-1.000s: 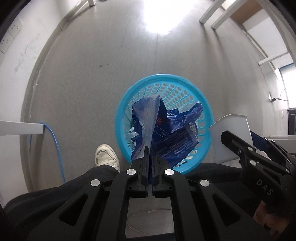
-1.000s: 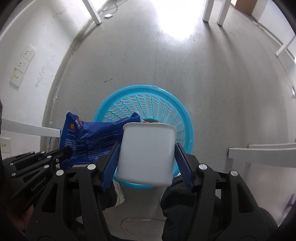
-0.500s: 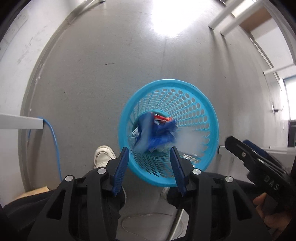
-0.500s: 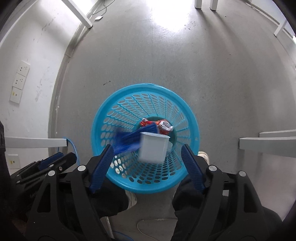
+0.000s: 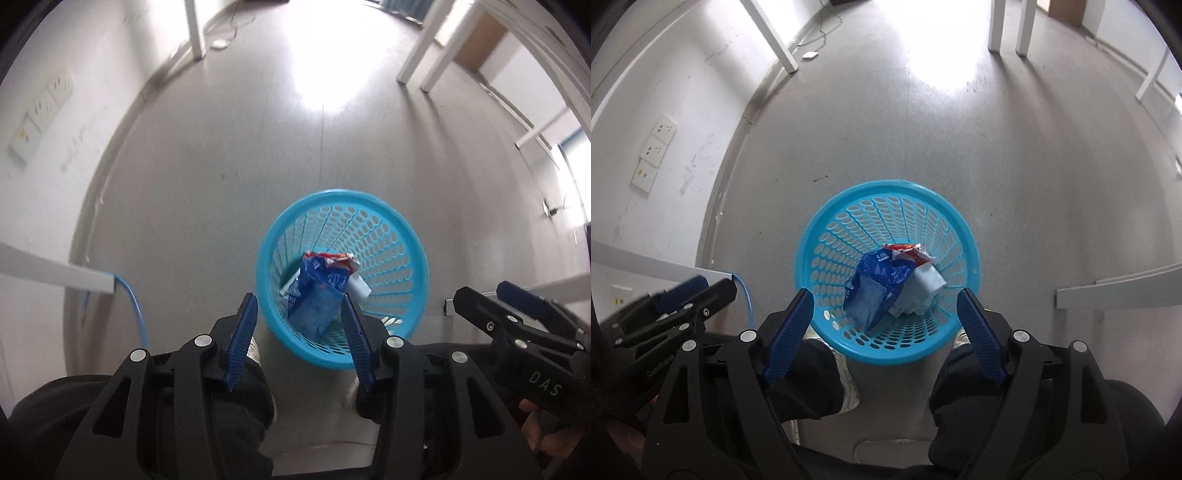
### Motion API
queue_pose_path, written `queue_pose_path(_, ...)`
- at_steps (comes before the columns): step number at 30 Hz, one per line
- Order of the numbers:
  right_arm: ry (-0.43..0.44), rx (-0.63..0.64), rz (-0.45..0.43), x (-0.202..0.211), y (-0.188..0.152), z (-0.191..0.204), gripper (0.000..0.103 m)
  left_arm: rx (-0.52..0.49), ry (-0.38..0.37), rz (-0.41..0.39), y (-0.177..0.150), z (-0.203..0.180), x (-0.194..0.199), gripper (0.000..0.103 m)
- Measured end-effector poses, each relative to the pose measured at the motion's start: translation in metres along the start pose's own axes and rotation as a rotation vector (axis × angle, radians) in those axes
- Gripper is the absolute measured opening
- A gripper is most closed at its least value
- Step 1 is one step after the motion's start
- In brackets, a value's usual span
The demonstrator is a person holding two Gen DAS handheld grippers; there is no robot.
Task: Collect trash
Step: 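Raise both tools back up to the remaining trash on the table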
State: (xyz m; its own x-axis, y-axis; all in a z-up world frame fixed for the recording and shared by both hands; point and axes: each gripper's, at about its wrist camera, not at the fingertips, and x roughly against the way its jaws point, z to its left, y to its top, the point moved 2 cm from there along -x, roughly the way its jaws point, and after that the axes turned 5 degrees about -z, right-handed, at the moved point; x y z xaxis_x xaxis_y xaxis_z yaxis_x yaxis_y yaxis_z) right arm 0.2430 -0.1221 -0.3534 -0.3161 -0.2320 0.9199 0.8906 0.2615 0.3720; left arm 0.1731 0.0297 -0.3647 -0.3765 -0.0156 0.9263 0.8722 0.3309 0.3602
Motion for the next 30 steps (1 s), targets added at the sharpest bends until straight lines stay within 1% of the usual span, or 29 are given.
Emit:
queue_pose_path(3,-0.002,0.056,-0.058,0.025,-0.005,0.008,0.079,-0.011,0.000,-0.030,-0.005,0.000,0.016,0.047)
queue_pose_path(6,0.011,0.083,-0.090,0.048,-0.015,0.010,0.081,0.001,0.004,-0.052,-0.011,0.002,0.034,0.048)
queue_pose_path(7,0.020,0.089,-0.099,0.056,-0.019,0.010,0.082,0.002,0.016,-0.064,-0.015,0.002,0.042,0.048)
queue_pose_path(8,0.026,0.094,-0.109,0.065,-0.024,0.011,0.082,-0.012,0.043,-0.081,-0.018,0.000,0.049,0.049)
queue_pose_path(9,0.033,0.101,-0.125,0.075,-0.029,0.011,0.082,-0.043,0.080,-0.115,-0.022,-0.004,0.059,0.049)
queue_pose_path(10,0.037,0.106,-0.147,0.087,-0.035,0.011,0.083,-0.065,0.096,-0.142,-0.025,-0.008,0.067,0.050)
queue_pose_path(11,0.042,0.106,-0.167,0.098,-0.039,0.011,0.086,-0.083,0.101,-0.167,-0.029,-0.012,0.077,0.053)
queue_pose_path(13,0.050,0.113,-0.197,0.120,-0.048,0.012,0.089,-0.083,0.081,-0.199,-0.034,-0.015,0.096,0.054)
queue_pose_path(16,0.057,0.142,-0.214,0.143,-0.059,0.015,0.089,-0.085,0.050,-0.242,-0.040,-0.017,0.123,0.054)
queue_pose_path(19,0.091,0.145,-0.250,0.166,-0.063,0.015,0.089,-0.103,0.022,-0.297,-0.048,-0.018,0.151,0.056)
queue_pose_path(21,0.087,0.174,-0.275,0.183,-0.066,0.017,0.089,-0.117,0.019,-0.334,-0.053,-0.020,0.168,0.060)
queue_pose_path(23,0.089,0.184,-0.304,0.199,-0.070,0.014,0.089,-0.134,0.028,-0.381,-0.059,-0.018,0.187,0.061)
queue_pose_path(25,0.097,0.182,-0.327,0.214,-0.072,0.009,0.089,-0.133,0.018,-0.414,-0.061,-0.017,0.204,0.061)
queue_pose_path(28,0.085,0.177,-0.400,0.242,-0.072,0.001,0.089,-0.122,-0.011,-0.487,-0.059,-0.013,0.234,0.062)
queue_pose_path(30,0.096,0.160,-0.456,0.262,-0.070,-0.002,0.089,-0.131,-0.041,-0.536,-0.058,-0.014,0.253,0.063)
